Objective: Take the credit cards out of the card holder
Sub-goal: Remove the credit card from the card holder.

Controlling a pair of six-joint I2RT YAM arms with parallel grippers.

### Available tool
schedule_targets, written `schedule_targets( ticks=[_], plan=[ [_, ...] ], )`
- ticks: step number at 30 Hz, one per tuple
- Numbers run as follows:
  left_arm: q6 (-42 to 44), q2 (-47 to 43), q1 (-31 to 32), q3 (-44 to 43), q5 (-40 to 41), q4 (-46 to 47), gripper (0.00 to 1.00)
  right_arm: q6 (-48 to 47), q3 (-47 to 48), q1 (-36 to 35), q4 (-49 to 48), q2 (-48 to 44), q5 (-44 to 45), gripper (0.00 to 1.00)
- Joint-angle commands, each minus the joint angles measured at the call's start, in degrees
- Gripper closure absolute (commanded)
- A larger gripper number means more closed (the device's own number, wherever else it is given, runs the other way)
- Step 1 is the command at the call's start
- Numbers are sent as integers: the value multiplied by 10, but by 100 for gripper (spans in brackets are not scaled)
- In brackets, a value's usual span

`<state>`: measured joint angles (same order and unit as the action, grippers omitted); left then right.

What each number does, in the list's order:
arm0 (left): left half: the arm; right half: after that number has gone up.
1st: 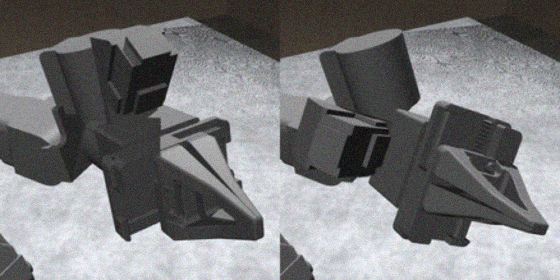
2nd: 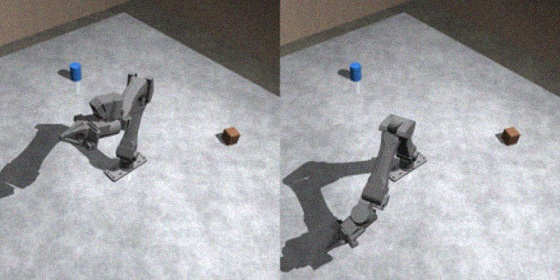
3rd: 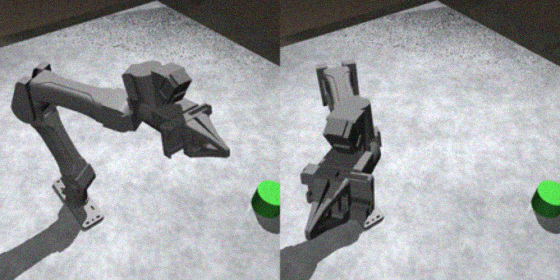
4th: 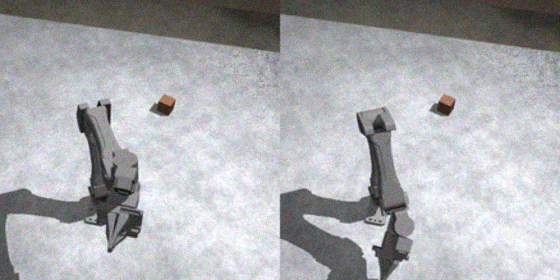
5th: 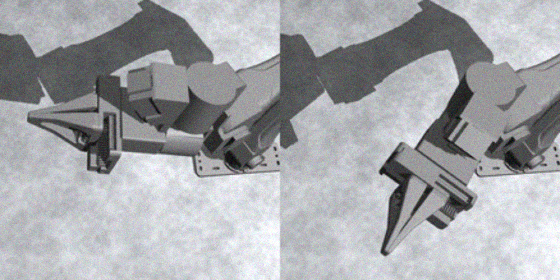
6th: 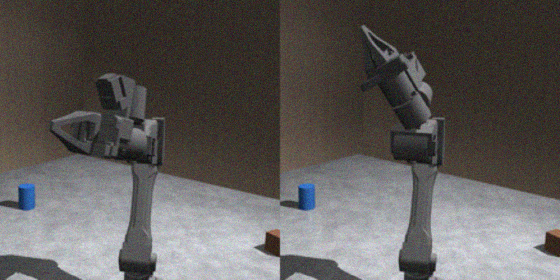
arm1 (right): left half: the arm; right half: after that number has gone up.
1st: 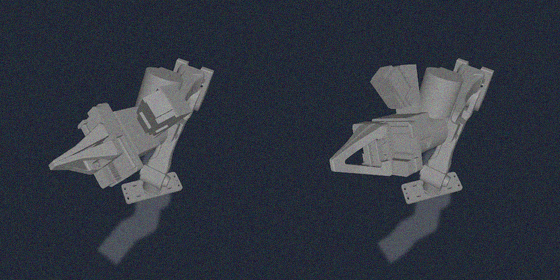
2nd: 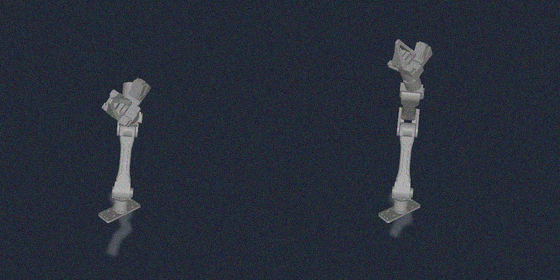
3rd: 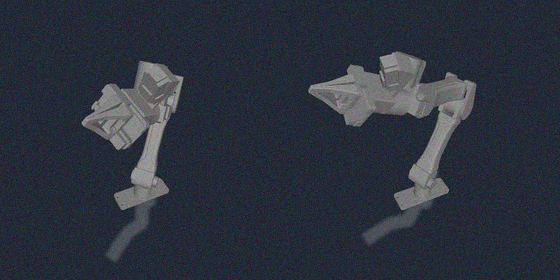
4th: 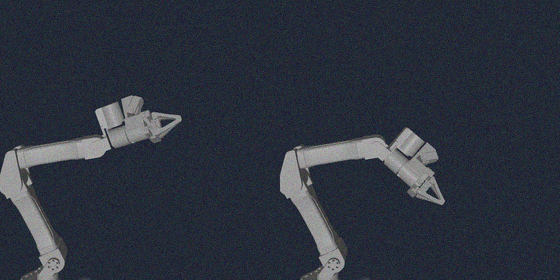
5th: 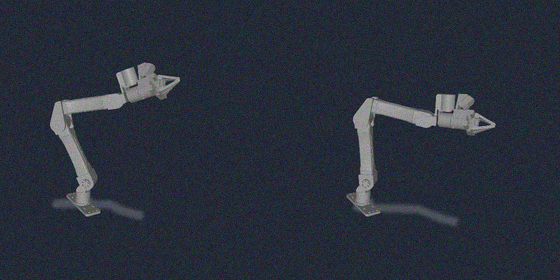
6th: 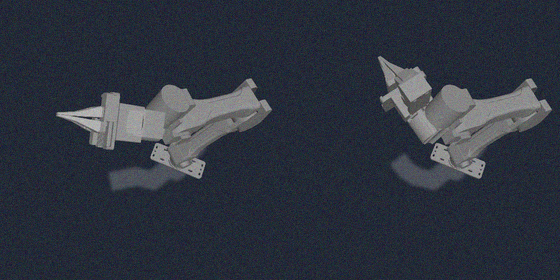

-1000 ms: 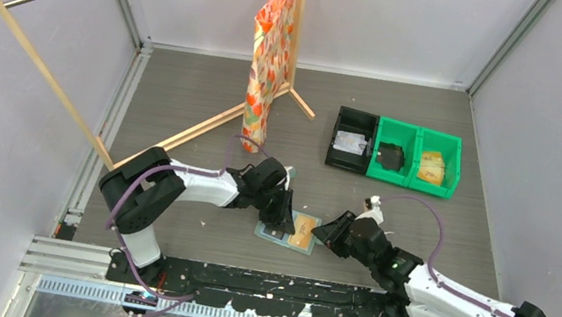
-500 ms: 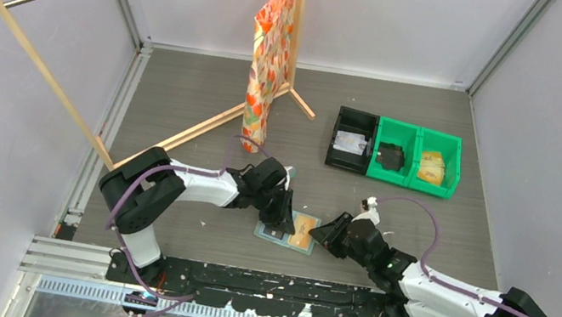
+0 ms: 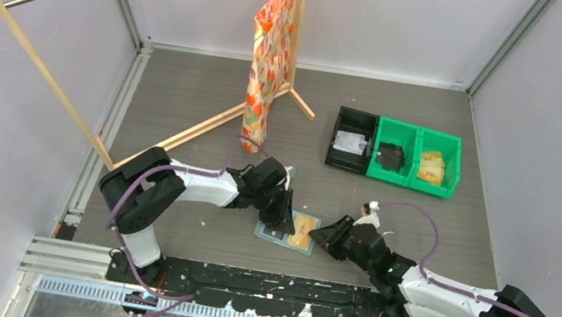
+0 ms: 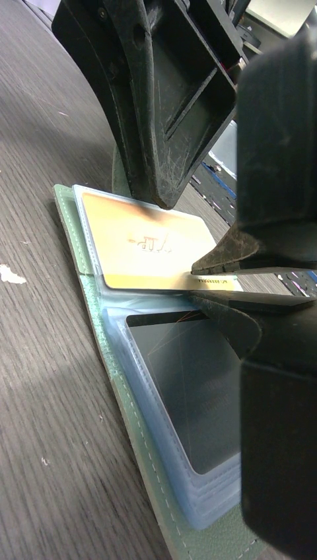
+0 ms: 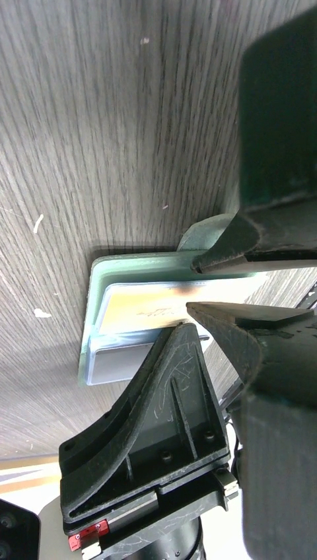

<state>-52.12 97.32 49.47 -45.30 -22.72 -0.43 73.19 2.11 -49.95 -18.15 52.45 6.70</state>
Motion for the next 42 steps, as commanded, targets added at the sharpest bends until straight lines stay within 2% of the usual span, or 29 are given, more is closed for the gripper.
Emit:
schedule_targets(
  ticks=[1,5,13,30,36,42],
  plan=[
    [4,11,-1,1,0,2,84,11,-7,3,-47,3,0,74],
    [3,9,-1,3,0,16,84,20,-18,9,-82,-3,-5,74],
    [3,10,-1,3,-2,19,84,20,-37,18,-74,-15,-10,76],
    [1,3,-1,7,1,18,84,8,-27,21,-112,52,-32,80],
    [1,6,-2,7,0,20,84,13,-27,22,-109,35,-28,81],
    [1,5,-1,6,0,20,84,9,-27,22,-62,-27,-19,92]
  ],
)
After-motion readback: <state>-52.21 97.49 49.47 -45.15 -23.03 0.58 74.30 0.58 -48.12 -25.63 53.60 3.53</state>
